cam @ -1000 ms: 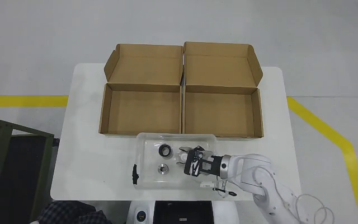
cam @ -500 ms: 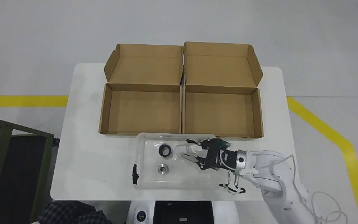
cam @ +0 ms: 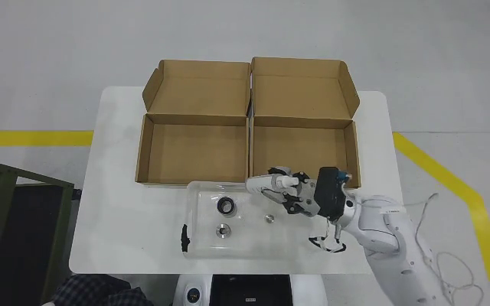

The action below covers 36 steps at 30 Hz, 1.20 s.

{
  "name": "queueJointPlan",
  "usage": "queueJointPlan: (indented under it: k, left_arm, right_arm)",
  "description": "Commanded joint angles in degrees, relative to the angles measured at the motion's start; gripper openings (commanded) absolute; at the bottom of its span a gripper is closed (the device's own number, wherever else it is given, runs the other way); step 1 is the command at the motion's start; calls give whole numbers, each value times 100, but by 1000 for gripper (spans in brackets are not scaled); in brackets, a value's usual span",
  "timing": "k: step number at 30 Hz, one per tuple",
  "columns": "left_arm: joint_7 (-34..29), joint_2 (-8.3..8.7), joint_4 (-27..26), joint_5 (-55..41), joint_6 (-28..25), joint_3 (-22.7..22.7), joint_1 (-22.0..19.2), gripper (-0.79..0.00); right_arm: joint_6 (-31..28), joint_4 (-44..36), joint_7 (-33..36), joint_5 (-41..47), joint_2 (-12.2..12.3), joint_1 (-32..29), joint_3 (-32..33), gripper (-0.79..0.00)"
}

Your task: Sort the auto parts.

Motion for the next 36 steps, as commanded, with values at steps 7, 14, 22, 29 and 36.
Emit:
queueJointPlan:
  k: [7, 14, 22, 29, 36]
  left_arm:
    - [0, 0, 0, 0, 0, 0, 0, 0]
    - [0, 0, 0, 0, 0, 0, 0, 0]
    - [0, 0, 0, 0, 0, 0, 0, 0]
    - [0, 0, 0, 0, 0, 0, 0, 0]
    - [0, 0, 0, 0, 0, 0, 0, 0]
  right_arm:
    - [108, -160, 81, 194, 44, 110, 269, -785]
    - [248, -133, 166, 271, 60, 241, 304, -785]
    - [396, 84, 378, 106, 61, 495, 141, -785]
    - [891, 145, 781, -617, 48, 833, -93, -785]
    - [1180, 379, 926, -834, 6, 1111, -416, -785]
